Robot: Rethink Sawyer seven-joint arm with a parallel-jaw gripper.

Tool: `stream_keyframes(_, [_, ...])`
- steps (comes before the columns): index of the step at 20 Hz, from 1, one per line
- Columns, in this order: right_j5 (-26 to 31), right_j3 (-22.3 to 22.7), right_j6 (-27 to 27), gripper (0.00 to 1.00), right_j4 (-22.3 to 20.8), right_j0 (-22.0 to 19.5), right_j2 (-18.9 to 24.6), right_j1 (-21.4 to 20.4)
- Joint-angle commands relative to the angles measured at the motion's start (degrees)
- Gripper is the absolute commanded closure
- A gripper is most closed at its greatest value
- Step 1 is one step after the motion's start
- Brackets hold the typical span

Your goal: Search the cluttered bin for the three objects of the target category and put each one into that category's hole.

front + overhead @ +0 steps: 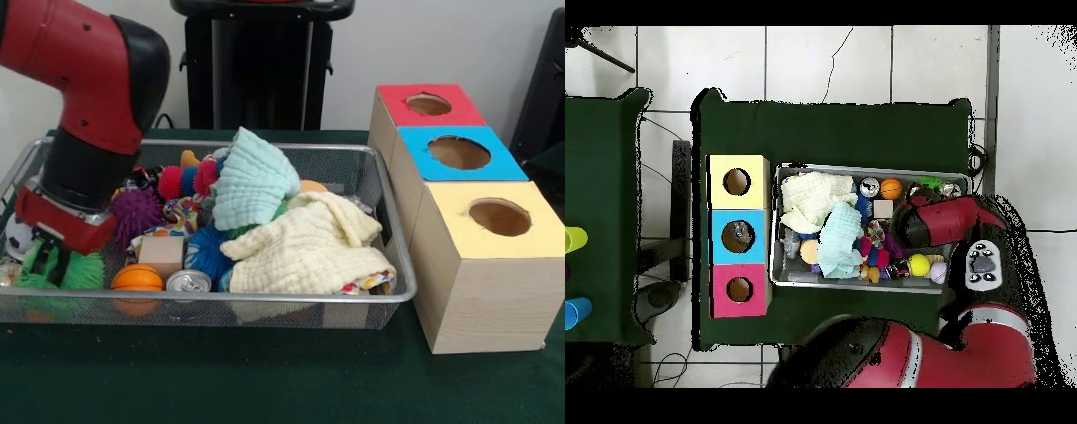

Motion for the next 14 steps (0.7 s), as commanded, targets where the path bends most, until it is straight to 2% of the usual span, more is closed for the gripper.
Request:
stream_keyframes(1, [8.76, 11.22, -20.22, 0.0, -1.23, -7.31, 13.27, 3.18])
stream_keyframes(4, [9.44, 11.34, -21.31, 0.0, -1.7, -8.17, 14.56, 2.96])
stream_keyframes(7, [9.27, 11.09, -19.93, 0.0, -3.08, -7.51, 14.17, 2.78])
stream_keyframes(10, [7.34, 10.72, -15.69, 0.0, -4.78, -4.3, 10.76, 2.2])
stream_keyframes(14, [6.04, 13.54, -17.0, 0.0, -4.83, -6.64, 14.0, 0.25])
